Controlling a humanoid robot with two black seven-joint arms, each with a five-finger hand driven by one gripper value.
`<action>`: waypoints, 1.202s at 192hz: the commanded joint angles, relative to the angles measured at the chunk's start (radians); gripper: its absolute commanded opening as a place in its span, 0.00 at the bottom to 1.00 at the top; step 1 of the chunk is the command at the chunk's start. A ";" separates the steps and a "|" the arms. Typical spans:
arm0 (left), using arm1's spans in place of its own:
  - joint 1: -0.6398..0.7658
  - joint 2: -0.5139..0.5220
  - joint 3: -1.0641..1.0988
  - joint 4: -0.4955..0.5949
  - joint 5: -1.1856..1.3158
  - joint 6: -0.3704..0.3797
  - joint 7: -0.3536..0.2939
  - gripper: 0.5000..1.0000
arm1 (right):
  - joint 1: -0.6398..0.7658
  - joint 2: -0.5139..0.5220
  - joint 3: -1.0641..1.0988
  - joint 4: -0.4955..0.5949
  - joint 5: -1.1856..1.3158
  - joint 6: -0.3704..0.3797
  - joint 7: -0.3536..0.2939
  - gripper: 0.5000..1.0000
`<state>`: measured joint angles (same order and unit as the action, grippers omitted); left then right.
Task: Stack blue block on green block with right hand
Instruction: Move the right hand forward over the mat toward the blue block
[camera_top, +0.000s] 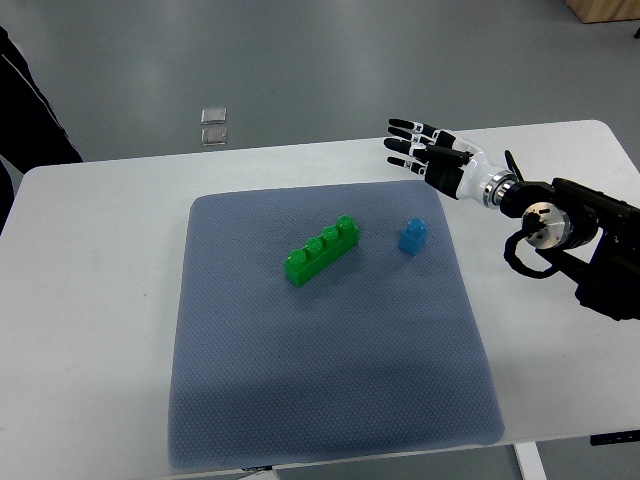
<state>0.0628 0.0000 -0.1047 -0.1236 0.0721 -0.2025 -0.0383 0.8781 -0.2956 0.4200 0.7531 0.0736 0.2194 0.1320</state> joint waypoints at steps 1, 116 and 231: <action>0.000 0.000 -0.001 -0.004 0.000 0.000 0.000 1.00 | 0.002 0.000 0.000 0.000 0.000 0.000 0.000 0.84; -0.001 0.000 0.005 0.004 0.000 0.000 0.003 1.00 | 0.021 -0.005 -0.001 0.000 -0.071 0.002 0.001 0.84; -0.001 0.000 0.008 0.007 0.000 0.000 0.003 1.00 | 0.055 -0.080 -0.001 -0.003 -0.331 0.222 0.017 0.84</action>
<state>0.0616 0.0000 -0.0970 -0.1164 0.0721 -0.2025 -0.0352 0.9194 -0.3510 0.4189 0.7487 -0.1795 0.4071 0.1370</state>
